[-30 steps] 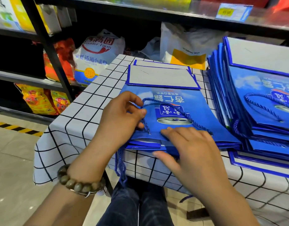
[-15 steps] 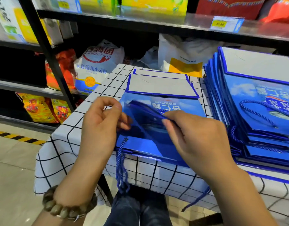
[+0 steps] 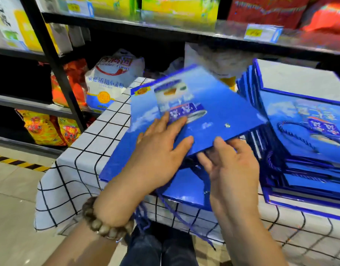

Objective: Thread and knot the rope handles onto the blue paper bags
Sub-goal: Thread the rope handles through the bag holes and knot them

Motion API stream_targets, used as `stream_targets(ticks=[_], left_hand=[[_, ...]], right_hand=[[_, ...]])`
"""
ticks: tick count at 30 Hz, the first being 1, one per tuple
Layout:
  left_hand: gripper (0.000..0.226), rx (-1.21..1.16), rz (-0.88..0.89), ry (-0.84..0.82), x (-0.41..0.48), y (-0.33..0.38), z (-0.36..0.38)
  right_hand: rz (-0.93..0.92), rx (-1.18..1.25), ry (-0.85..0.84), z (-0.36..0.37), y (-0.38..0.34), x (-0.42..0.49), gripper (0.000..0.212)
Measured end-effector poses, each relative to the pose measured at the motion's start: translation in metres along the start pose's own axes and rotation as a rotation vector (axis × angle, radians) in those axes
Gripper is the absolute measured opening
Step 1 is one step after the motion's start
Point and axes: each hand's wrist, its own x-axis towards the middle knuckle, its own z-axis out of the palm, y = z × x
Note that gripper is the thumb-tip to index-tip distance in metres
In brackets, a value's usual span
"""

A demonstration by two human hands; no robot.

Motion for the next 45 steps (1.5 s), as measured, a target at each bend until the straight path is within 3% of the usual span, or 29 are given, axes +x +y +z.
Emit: stream_targets(ticks=[4,7,9,11,12,14,16,18,21,25,28,33,38,42,45], left_hand=[[0.055,0.225,-0.037,-0.110,0.003,-0.006,0.011],[0.053,0.272,-0.056,-0.169,0.006,-0.008,0.010],[0.053,0.354,-0.059,-0.235,0.007,-0.007,0.011],[0.051,0.365,-0.036,-0.253,0.006,-0.006,0.010],[0.048,0.313,-0.017,-0.242,0.005,-0.006,0.008],[0.039,0.148,0.058,-0.213,0.001,-0.007,0.000],[0.033,0.052,0.151,-0.290,-0.005,-0.009,-0.014],[0.027,0.036,0.192,-0.459,-0.014,-0.013,-0.029],[0.045,0.131,0.228,-0.680,-0.026,-0.022,-0.044],[0.063,0.253,0.271,-0.764,-0.028,-0.021,-0.053],[0.062,0.281,0.265,-0.732,-0.025,-0.021,-0.050],[0.028,0.230,0.208,-0.652,-0.027,-0.023,-0.042],[0.023,0.164,0.227,-0.544,-0.031,-0.020,-0.038],[0.029,-0.110,0.148,-0.428,-0.026,-0.013,-0.043],[0.027,-0.191,0.028,-0.224,-0.018,-0.008,-0.043]], right_hand=[[0.160,-0.092,-0.047,-0.017,-0.005,-0.007,0.018],[0.240,-0.414,-0.162,-0.030,-0.026,-0.015,0.012],[0.075,-0.807,-0.206,-0.041,-0.035,-0.014,0.003],[-0.372,-1.356,-0.259,-0.048,-0.038,-0.005,0.014],[-0.498,-1.520,-0.314,-0.046,-0.036,0.001,0.023],[-0.525,-1.680,-0.525,-0.046,-0.025,0.012,0.039],[-0.414,-1.700,-0.631,-0.039,-0.017,0.019,0.042],[-0.413,-1.701,-0.595,-0.038,-0.011,0.022,0.039],[-0.441,-1.670,-0.593,-0.036,-0.009,0.023,0.040],[-0.447,-1.741,-0.639,-0.037,-0.013,0.026,0.042],[-0.438,-1.734,-0.669,-0.036,-0.015,0.026,0.042],[-0.429,-1.716,-0.663,-0.037,-0.015,0.027,0.043],[-0.447,-1.651,-0.647,-0.041,-0.009,0.025,0.043],[-0.291,-1.222,-0.630,-0.044,-0.013,0.020,0.020],[-0.187,-1.113,-0.749,-0.045,-0.017,0.011,0.037]])
